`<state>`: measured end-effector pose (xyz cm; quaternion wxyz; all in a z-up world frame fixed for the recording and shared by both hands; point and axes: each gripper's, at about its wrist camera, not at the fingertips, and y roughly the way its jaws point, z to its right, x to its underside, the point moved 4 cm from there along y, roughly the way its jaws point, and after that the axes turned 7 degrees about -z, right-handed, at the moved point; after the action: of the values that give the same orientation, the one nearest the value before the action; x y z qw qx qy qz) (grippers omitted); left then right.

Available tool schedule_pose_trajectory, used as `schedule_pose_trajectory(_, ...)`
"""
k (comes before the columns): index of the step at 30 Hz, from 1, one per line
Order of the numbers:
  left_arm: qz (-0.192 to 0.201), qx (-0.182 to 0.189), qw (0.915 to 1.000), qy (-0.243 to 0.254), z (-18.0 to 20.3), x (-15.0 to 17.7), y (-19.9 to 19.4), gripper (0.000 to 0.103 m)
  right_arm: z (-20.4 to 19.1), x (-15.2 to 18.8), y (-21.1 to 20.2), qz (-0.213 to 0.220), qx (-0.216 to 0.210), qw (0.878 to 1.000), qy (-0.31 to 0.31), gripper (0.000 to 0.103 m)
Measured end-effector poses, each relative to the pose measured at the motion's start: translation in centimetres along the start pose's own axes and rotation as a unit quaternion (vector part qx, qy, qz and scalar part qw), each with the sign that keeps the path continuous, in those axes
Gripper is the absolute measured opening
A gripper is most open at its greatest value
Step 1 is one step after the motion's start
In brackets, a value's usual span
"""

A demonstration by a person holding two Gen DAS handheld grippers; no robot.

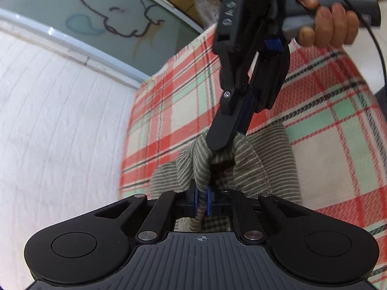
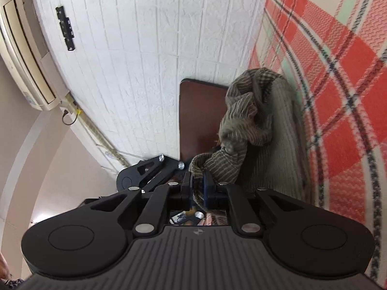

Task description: Fold clothes

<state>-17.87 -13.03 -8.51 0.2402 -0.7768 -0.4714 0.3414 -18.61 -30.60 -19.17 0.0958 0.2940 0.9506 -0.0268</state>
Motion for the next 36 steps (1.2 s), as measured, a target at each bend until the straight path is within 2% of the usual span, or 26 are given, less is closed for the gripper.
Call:
schedule_pose_trajectory(2,0.000,0.024,0.9992,-0.031,-0.9,0.1,0.2,0.002,-0.4,0.2,-0.5,0.027,0.058,0.997,-0.033,0.018)
schedule_pose_trajectory(4,0.000,0.052,0.9958,-0.076,-2.2,0.3,0.1,0.002,-1.8,0.9,-0.8,0.051,0.123,0.987,-0.089,0.042)
schedule_pose_trajectory(5,0.003,0.057,0.9940,-0.094,-2.7,0.4,0.0,0.003,-2.8,1.4,-0.7,0.059,0.148,0.980,-0.118,0.043)
schedule_pose_trajectory(7,0.009,0.069,0.9893,-0.128,-3.8,0.6,-0.3,0.005,-5.3,2.5,-0.1,0.073,0.200,0.958,-0.192,0.043)
schedule_pose_trajectory(11,0.011,0.078,0.9856,-0.149,-4.3,0.7,-0.4,0.009,-10.2,4.8,1.2,0.106,0.280,0.895,-0.330,0.043)
schedule_pose_trajectory(14,0.010,0.083,0.9843,-0.156,-4.4,0.8,-0.4,0.010,-13.0,6.7,2.7,0.097,0.306,0.849,-0.420,0.042)
schedule_pose_trajectory(15,0.010,0.084,0.9838,-0.158,-4.4,0.8,-0.3,0.010,-13.5,7.2,3.5,0.087,0.319,0.832,-0.445,0.041)
schedule_pose_trajectory(17,0.010,0.088,0.9829,-0.162,-4.4,0.9,-0.3,0.011,-13.7,8.2,5.2,0.069,0.354,0.787,-0.500,0.041)
schedule_pose_trajectory(19,0.009,0.091,0.9819,-0.166,-4.5,0.9,-0.3,0.012,-13.4,9.0,6.8,0.052,0.385,0.745,-0.543,0.035)
schedule_pose_trajectory(22,0.009,0.096,0.9803,-0.172,-4.7,1.1,-0.2,0.014,-12.7,9.4,8.3,0.039,0.422,0.699,-0.575,0.031)
schedule_pose_trajectory(23,0.009,0.097,0.9798,-0.175,-4.8,1.1,-0.2,0.013,-12.3,9.4,8.6,0.035,0.434,0.686,-0.583,0.031)
schedule_pose_trajectory(25,0.008,0.100,0.9786,-0.179,-5.0,1.3,-0.2,0.013,-11.9,9.5,8.9,0.029,0.440,0.675,-0.591,0.031)
schedule_pose_trajectory(27,0.008,0.104,0.9775,-0.184,-5.2,1.4,-0.1,0.013,-11.7,9.8,9.5,0.026,0.452,0.652,-0.608,0.031)
schedule_pose_trajectory(28,0.008,0.105,0.9769,-0.186,-5.3,1.5,-0.1,0.013,-11.7,10.0,9.8,0.024,0.460,0.638,-0.617,0.031)
schedule_pose_trajectory(30,0.009,0.111,0.9764,-0.185,-5.3,1.3,-0.1,0.013,-11.5,10.3,10.6,0.021,0.480,0.597,-0.643,0.031)
schedule_pose_trajectory(31,0.010,0.112,0.9762,-0.185,-5.2,1.1,-0.1,0.014,-11.3,10.3,10.9,0.016,0.487,0.580,-0.653,0.031)
schedule_pose_trajectory(33,0.011,0.107,0.9765,-0.187,-5.3,0.9,-0.1,0.017,-10.9,10.4,11.3,0.004,0.499,0.555,-0.666,0.027)
schedule_pose_trajectory(34,0.012,0.108,0.9758,-0.190,-5.3,1.0,-0.1,0.017,-10.6,10.4,11.5,-0.002,0.505,0.545,-0.670,0.014)
schedule_pose_trajectory(35,0.013,0.109,0.9752,-0.192,-5.4,1.1,-0.1,0.016,-10.4,10.3,11.5,-0.008,0.509,0.544,-0.667,0.009)
schedule_pose_trajectory(36,0.014,0.106,0.9752,-0.194,-5.4,1.2,-0.2,0.022,-10.4,10.1,11.3,-0.009,0.509,0.551,-0.661,0.008)
